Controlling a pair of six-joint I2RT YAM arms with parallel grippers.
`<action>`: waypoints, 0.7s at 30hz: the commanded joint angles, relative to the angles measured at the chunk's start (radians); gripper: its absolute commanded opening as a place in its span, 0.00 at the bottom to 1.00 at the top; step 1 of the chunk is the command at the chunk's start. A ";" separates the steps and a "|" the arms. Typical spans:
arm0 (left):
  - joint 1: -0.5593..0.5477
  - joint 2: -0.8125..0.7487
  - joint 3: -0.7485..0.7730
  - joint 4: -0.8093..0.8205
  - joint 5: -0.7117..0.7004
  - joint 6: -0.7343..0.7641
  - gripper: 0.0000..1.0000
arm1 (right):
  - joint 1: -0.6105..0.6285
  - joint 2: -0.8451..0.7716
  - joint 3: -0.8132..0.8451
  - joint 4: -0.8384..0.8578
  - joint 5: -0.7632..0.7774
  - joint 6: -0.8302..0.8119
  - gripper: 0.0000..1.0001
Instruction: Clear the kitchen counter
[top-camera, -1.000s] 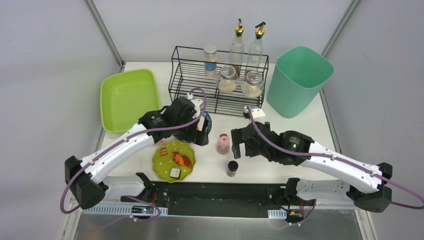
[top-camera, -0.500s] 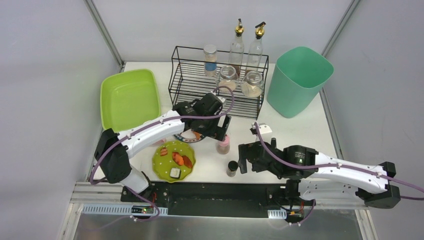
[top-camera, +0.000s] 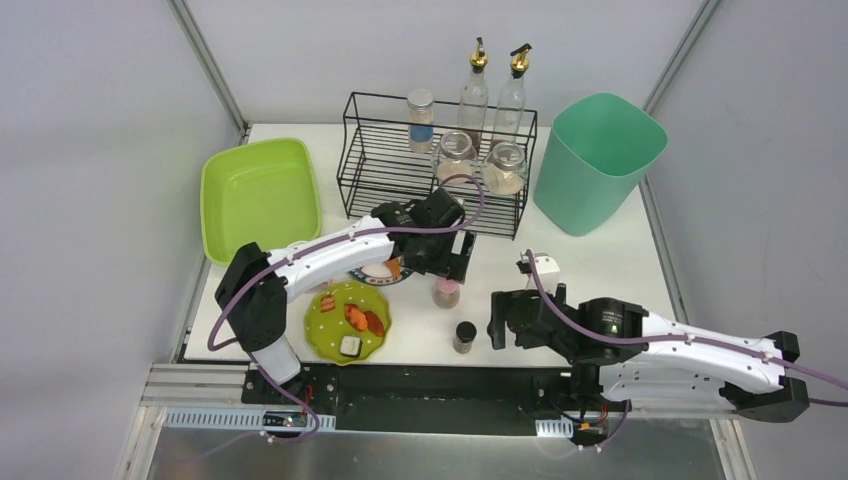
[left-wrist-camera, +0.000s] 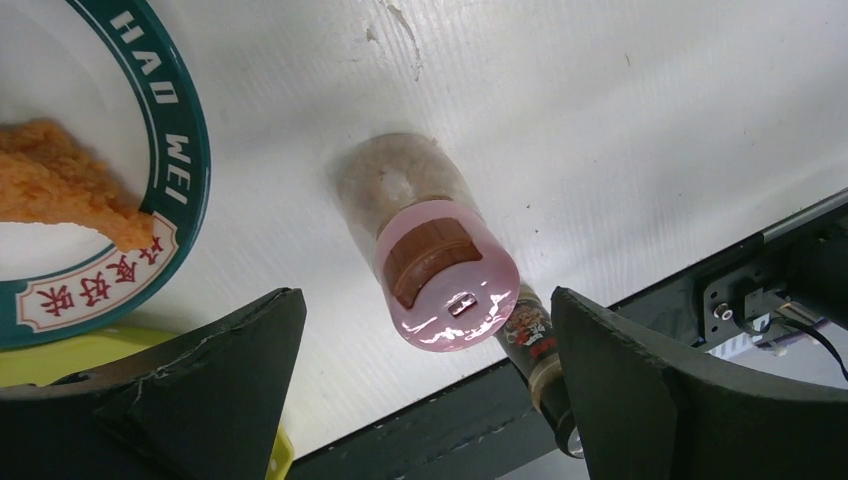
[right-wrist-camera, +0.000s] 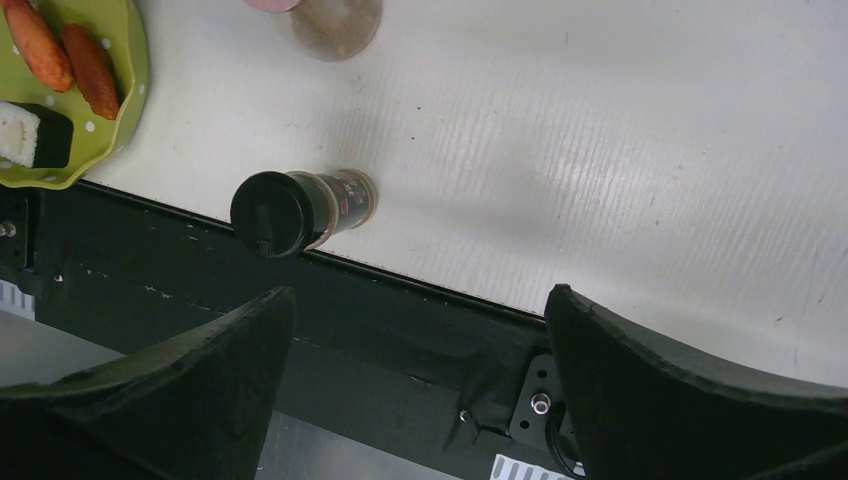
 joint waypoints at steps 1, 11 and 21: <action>-0.025 0.022 0.044 -0.001 -0.016 -0.061 0.96 | 0.006 -0.037 -0.020 -0.012 0.032 0.030 0.99; -0.058 0.056 0.040 -0.010 -0.034 -0.086 0.75 | 0.006 -0.081 -0.055 -0.007 0.028 0.054 0.99; -0.065 0.037 0.060 -0.043 -0.083 -0.083 0.37 | 0.007 -0.089 -0.085 0.022 0.009 0.070 0.99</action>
